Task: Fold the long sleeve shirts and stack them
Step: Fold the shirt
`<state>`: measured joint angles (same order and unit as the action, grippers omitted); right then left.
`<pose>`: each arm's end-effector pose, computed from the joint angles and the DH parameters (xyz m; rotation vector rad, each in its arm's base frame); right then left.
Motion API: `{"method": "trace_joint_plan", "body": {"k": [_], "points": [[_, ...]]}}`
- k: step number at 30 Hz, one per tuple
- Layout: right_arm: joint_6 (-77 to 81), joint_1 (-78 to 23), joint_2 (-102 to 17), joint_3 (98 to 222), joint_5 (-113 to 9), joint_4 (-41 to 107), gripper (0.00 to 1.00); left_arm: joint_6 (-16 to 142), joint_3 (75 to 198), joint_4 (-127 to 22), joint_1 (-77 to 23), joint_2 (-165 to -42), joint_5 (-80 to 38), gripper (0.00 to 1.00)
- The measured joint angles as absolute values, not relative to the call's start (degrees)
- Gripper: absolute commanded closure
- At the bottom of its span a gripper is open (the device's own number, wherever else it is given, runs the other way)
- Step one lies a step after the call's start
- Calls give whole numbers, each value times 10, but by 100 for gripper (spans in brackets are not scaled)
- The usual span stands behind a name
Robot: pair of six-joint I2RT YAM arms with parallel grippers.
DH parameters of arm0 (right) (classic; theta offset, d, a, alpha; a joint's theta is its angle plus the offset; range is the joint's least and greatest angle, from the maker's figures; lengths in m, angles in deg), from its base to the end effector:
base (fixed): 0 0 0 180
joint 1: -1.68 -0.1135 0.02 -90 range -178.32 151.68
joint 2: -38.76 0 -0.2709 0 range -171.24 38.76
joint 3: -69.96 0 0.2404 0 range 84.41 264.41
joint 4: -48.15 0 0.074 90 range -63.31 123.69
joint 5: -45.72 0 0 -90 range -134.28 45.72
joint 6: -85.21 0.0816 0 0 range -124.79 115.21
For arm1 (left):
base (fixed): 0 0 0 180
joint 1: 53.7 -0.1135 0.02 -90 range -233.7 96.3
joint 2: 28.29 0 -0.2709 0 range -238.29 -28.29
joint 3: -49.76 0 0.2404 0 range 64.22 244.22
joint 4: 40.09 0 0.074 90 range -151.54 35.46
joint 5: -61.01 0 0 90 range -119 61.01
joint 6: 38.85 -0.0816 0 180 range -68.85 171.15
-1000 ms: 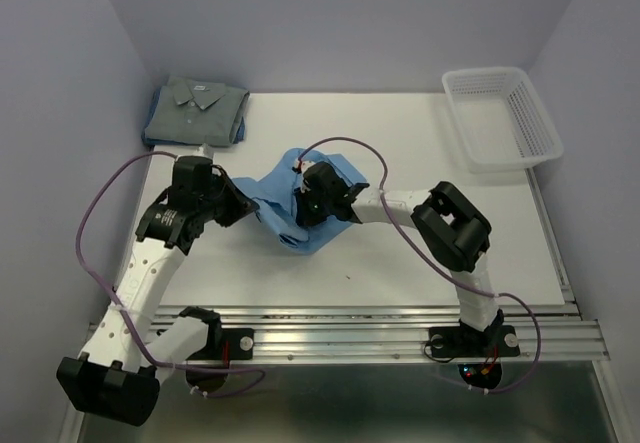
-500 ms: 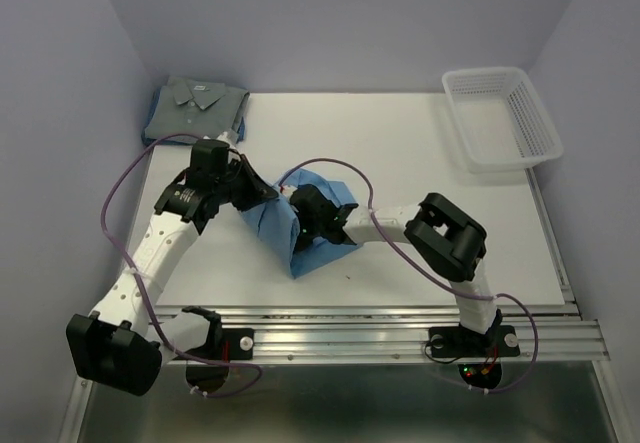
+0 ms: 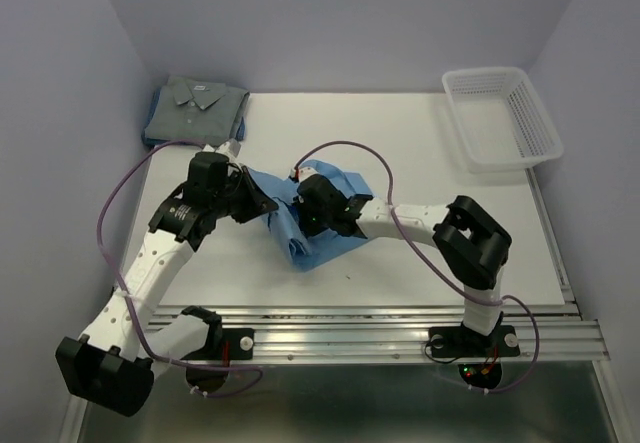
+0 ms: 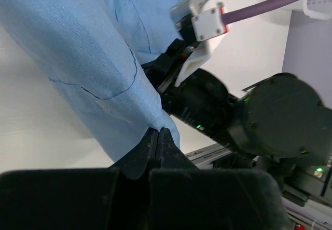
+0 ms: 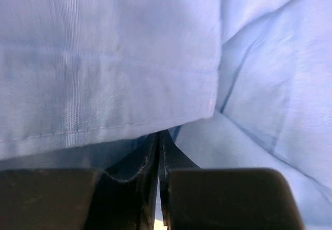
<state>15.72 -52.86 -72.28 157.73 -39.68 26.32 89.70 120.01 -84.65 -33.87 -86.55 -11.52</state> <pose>0.2651 0.3609 0.1613 -0.6700 2.3268 0.5322 0.2180 -0.1047 0.3121 -0.1787 2.2466 -0.9013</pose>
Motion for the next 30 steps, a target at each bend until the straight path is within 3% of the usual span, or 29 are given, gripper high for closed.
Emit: {"method": "trace_joint_plan", "body": {"k": [10, 22, 30], "points": [[166, -472, -622, 1528, -327, 258, 91, 877, 1200, -883, -338, -806, -119, 100], [188, -335, -472, 1360, -276, 223, 92, 841, 1218, -905, -327, -875, -118, 100], [188, -331, -506, 1340, -297, 227, 94, 828, 1288, -900, -282, -962, -125, 100]]}}
